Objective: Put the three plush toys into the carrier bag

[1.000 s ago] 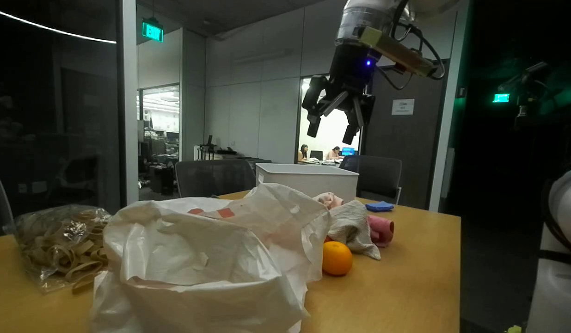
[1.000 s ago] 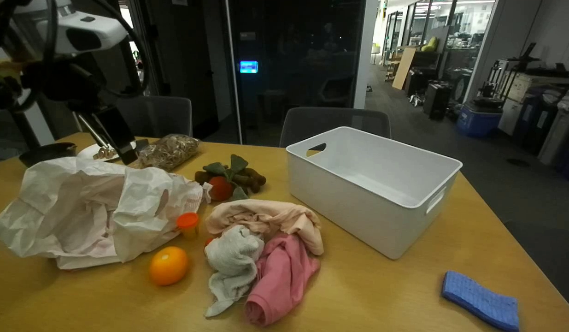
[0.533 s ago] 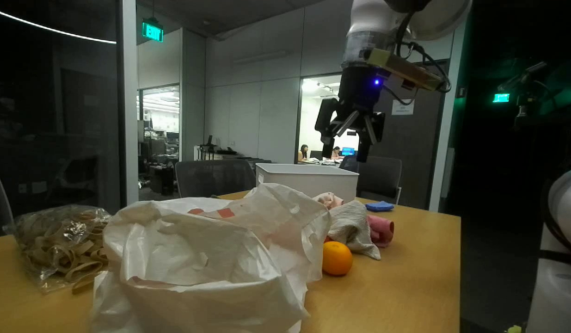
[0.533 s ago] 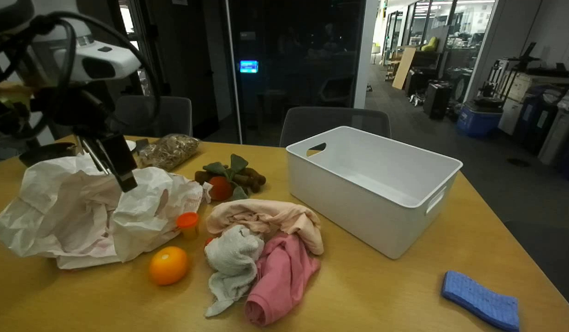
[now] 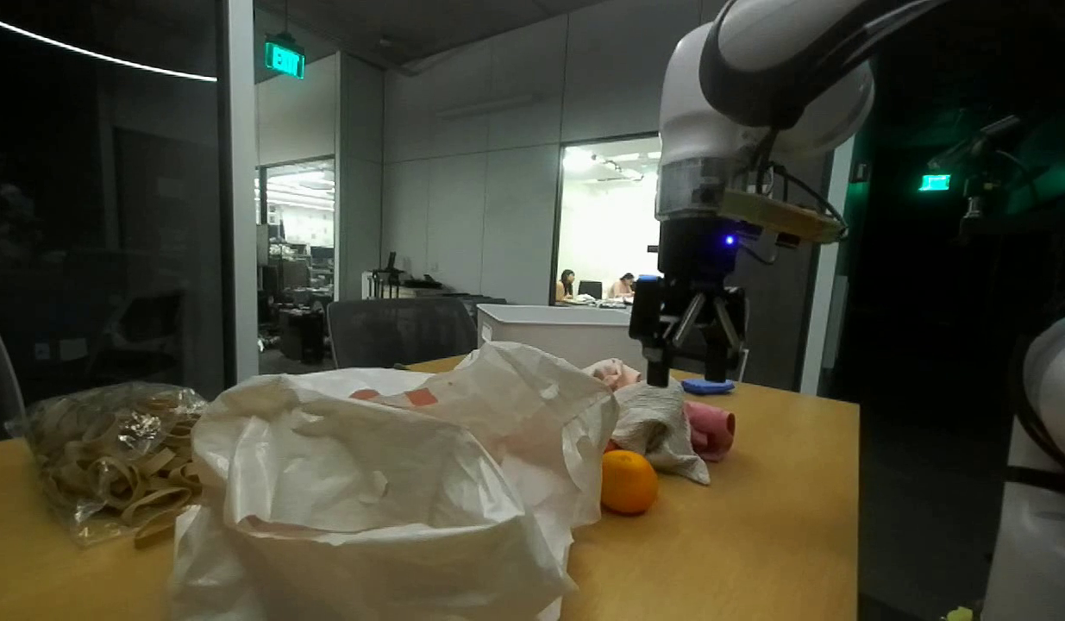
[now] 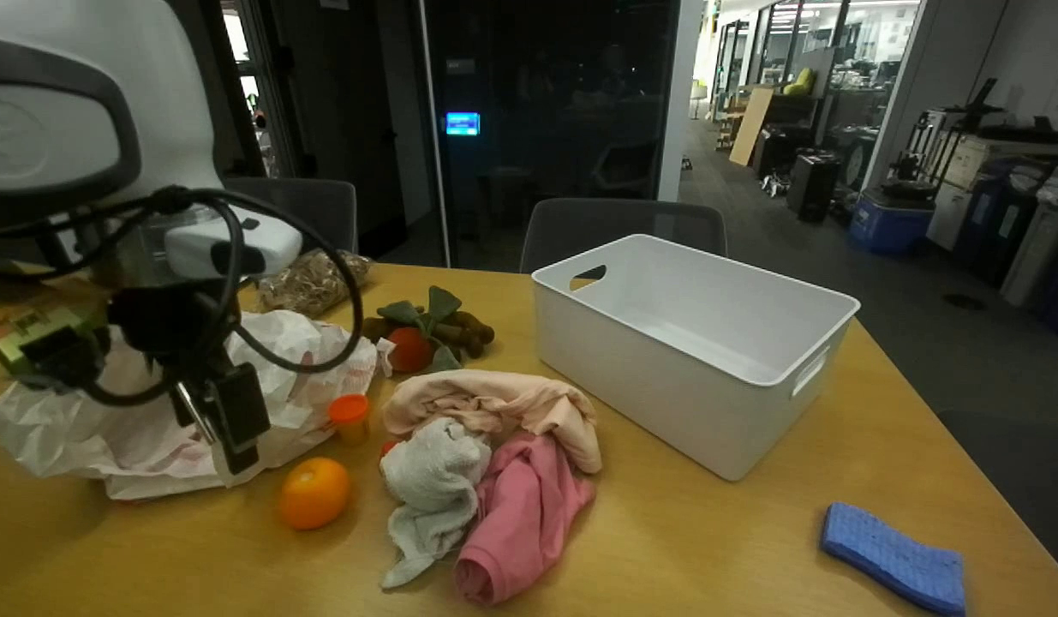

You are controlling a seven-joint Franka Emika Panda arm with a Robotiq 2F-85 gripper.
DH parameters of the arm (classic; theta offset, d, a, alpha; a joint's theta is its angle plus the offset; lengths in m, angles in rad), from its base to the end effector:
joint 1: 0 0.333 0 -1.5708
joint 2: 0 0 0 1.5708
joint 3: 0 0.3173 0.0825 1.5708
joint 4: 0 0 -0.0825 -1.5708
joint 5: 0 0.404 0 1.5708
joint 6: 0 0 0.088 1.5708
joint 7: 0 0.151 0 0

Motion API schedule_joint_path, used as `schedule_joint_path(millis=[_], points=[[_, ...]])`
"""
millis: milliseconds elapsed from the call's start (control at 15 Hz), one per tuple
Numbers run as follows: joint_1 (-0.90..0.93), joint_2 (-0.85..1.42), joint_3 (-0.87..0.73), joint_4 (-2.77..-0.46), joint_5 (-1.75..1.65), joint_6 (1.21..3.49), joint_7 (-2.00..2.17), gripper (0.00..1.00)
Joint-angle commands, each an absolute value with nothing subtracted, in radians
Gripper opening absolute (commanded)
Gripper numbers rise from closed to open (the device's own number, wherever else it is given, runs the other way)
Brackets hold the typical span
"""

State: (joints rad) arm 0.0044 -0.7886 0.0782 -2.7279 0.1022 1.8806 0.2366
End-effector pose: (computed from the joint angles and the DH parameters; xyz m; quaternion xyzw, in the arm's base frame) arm 0.3175 0.0341 0.3900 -0.9937 0.1061 0.0323 0.0159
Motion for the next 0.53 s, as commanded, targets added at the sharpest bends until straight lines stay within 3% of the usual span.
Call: schedule_joint_path(millis=[0,467], points=[[0.008,-0.717,0.069,-2.750,0.103,2.001,0.175,1.00],[0.017,-0.575,0.050,-2.771,0.110,2.184,0.109,1.00]])
